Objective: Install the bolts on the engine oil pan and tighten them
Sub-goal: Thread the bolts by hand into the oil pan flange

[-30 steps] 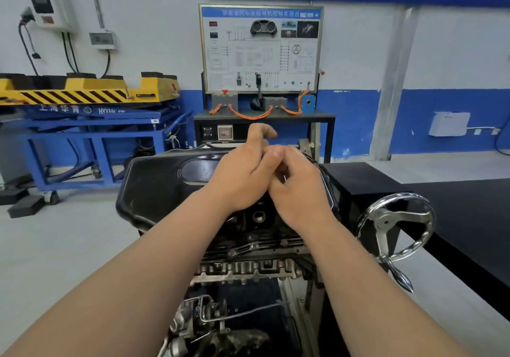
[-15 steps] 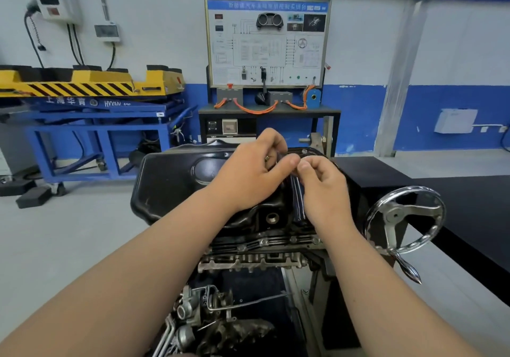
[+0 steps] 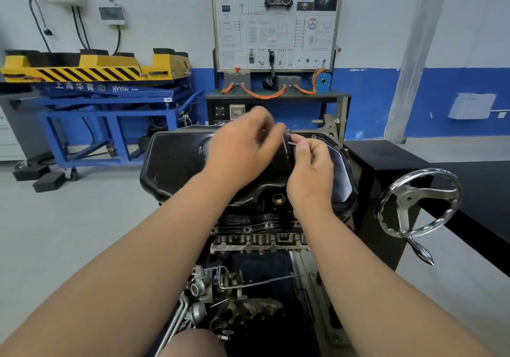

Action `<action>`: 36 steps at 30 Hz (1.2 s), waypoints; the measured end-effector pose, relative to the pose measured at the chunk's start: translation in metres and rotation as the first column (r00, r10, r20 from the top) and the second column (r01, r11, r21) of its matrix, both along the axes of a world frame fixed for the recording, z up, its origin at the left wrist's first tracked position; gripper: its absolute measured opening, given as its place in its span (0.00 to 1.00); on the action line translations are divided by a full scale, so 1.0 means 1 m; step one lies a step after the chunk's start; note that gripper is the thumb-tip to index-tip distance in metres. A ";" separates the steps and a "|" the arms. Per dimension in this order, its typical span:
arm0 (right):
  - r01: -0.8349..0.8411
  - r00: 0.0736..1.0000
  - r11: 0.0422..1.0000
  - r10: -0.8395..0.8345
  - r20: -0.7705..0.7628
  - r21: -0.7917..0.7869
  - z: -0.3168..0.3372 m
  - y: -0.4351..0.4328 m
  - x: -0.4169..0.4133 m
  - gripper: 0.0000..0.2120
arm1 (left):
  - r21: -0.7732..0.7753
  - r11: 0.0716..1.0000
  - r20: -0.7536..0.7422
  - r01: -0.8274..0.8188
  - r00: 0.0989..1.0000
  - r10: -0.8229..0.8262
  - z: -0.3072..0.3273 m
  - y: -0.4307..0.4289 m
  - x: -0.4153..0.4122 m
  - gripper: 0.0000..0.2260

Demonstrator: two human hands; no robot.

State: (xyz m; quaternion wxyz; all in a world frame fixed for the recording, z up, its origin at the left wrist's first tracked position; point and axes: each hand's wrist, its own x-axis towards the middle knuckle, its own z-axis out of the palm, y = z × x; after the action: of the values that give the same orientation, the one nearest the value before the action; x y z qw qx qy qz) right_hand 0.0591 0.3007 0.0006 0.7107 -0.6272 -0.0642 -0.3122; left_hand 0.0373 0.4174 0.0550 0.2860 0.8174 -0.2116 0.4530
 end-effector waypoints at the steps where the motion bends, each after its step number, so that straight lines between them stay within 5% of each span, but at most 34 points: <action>1: 0.011 1.000 1.000 -0.011 -0.001 0.003 0.001 0.000 0.001 0.08 | -0.062 0.993 0.022 -0.104 0.994 0.106 -0.001 0.016 -0.002 0.07; 3: 0.028 1.000 1.000 -0.028 -0.009 -0.007 0.001 0.000 0.005 0.08 | -0.205 0.923 -0.032 -0.324 0.945 0.325 -0.010 0.058 -0.005 0.07; 6: 0.027 1.000 1.000 -0.027 -0.009 -0.010 0.003 0.000 0.008 0.08 | -0.247 0.771 -0.270 -0.587 0.806 0.527 -0.028 0.113 -0.011 0.21; 10: 0.009 1.000 1.000 -0.009 0.000 -0.017 0.005 0.000 0.008 0.08 | -0.374 0.751 -0.462 -0.545 0.811 0.359 -0.038 0.123 -0.007 0.27; 12: 0.006 1.000 1.000 -0.005 0.011 -0.015 0.005 -0.001 0.007 0.08 | -0.383 0.756 -0.456 -0.531 0.820 0.345 -0.035 0.121 -0.011 0.25; 16: 0.020 1.000 1.000 -0.020 -0.005 -0.008 0.000 0.001 0.007 0.07 | -0.073 0.793 -0.250 -0.605 0.781 0.573 -0.023 0.099 -0.020 0.19; 22: 0.111 0.994 0.992 -0.111 -0.001 0.056 -0.004 0.002 -0.001 0.06 | 0.173 0.931 -0.126 -0.320 0.931 0.343 -0.001 -0.026 0.001 0.08; 28: 0.097 0.995 0.995 -0.097 -0.010 -0.023 -0.014 -0.033 -0.018 0.06 | 0.234 0.887 -0.058 -0.398 0.905 0.421 -0.011 -0.039 0.015 0.11; 33: 0.296 0.934 0.948 -0.261 -0.243 0.116 -0.050 -0.146 -0.025 0.07 | 0.259 0.880 -0.066 -0.397 0.902 0.426 -0.012 -0.042 0.016 0.13; 36: 0.255 0.878 0.966 -0.252 -0.408 -0.048 -0.076 -0.178 -0.017 0.07 | 0.261 0.876 -0.058 -0.405 0.899 0.433 -0.013 -0.041 0.017 0.13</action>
State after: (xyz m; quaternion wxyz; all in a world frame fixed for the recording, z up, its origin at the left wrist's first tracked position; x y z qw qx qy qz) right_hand 0.0419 0.1231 -0.0756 0.6634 -0.6791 0.1701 -0.2640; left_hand 0.0544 0.3765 0.0424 0.0907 0.8971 -0.0661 0.4273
